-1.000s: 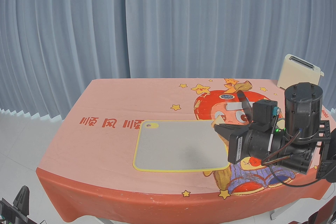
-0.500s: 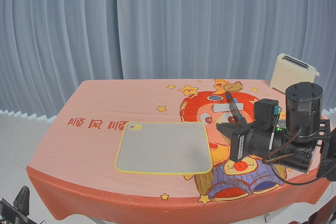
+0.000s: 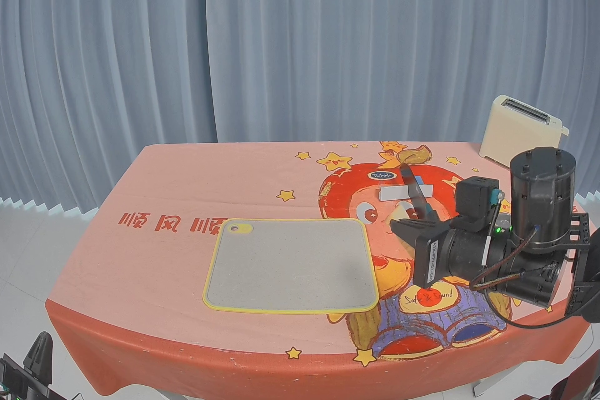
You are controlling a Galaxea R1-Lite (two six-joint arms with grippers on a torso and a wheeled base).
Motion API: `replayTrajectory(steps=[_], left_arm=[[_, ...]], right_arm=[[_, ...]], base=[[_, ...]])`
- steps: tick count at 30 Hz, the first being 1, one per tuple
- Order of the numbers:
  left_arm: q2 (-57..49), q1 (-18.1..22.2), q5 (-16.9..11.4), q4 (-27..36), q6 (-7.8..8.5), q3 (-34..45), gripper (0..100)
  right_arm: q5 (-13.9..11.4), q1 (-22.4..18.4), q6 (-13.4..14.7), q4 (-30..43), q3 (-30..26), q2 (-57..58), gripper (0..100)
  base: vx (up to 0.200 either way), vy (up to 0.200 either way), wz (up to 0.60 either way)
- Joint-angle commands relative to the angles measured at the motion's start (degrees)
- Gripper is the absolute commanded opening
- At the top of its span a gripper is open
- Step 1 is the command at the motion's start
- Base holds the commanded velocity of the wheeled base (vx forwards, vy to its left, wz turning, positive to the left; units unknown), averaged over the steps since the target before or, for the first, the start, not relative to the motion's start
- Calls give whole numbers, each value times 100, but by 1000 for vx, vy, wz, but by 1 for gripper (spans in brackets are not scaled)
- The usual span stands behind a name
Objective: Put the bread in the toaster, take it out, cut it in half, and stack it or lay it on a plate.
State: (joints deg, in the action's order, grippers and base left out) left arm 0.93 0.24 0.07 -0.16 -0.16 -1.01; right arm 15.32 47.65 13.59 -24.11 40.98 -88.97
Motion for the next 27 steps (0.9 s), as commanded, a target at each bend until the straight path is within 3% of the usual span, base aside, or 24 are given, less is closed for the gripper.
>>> replayTrajectory(steps=[1,21,27], left_arm=[[-57,2,10,-2,-2,101,0],[-57,2,1,-2,-2,101,0],[-57,2,1,-2,7,101,0]], right_arm=[[-3,-2,3,-6,-3,-7,0],[-3,-81,-6,3,-38,-15,0],[-3,-72,-6,-6,-73,-7,0]], base=[[0,-200,0],[0,-200,0],[0,0,0]])
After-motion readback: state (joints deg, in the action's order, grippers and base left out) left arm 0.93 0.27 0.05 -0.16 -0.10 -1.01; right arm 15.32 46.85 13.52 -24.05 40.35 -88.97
